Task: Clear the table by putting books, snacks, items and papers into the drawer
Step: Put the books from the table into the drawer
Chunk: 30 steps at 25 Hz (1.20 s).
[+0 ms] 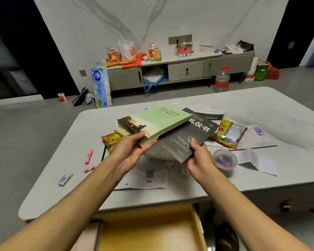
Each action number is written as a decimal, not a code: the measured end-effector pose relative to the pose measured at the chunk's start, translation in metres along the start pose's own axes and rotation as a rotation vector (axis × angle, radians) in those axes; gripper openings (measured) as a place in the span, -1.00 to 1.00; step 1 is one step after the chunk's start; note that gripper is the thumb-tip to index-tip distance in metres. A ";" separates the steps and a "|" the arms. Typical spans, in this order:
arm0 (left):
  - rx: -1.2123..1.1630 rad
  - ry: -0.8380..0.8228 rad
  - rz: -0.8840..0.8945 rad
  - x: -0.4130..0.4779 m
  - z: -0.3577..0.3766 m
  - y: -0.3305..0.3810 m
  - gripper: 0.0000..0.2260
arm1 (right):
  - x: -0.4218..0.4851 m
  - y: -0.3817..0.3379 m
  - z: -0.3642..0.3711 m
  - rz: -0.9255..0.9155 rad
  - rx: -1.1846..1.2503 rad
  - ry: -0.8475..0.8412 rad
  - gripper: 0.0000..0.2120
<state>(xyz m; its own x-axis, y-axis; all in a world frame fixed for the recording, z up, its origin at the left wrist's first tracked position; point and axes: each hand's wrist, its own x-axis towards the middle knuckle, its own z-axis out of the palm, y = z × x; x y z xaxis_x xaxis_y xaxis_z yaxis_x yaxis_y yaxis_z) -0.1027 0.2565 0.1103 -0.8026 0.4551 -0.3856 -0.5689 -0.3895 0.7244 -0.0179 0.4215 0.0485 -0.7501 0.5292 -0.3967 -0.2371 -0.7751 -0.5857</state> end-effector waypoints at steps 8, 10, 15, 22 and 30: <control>0.261 0.049 0.010 -0.056 -0.063 -0.016 -0.75 | -0.037 0.083 0.016 -0.017 0.058 -0.180 -0.53; 0.278 0.068 0.010 -0.054 -0.069 -0.013 -0.74 | -0.033 0.085 0.019 -0.034 0.008 -0.179 -0.54; 0.418 0.054 0.059 -0.047 -0.079 -0.016 -0.72 | -0.019 0.084 0.023 -0.079 -0.201 -0.173 -0.61; 0.468 0.033 0.125 -0.044 -0.128 0.031 -0.68 | -0.031 0.063 0.021 -0.093 -0.578 -0.478 -0.56; 0.554 0.110 0.299 -0.049 -0.204 0.023 -0.56 | -0.053 0.114 0.062 -0.116 -0.892 -0.814 -0.45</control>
<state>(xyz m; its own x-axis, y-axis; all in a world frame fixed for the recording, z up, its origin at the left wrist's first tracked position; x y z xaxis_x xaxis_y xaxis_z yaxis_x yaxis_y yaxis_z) -0.1129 0.0621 0.0292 -0.9429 0.2941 -0.1562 -0.1639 -0.0016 0.9865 -0.0436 0.2838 0.0470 -0.9972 -0.0407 0.0627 -0.0603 -0.0578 -0.9965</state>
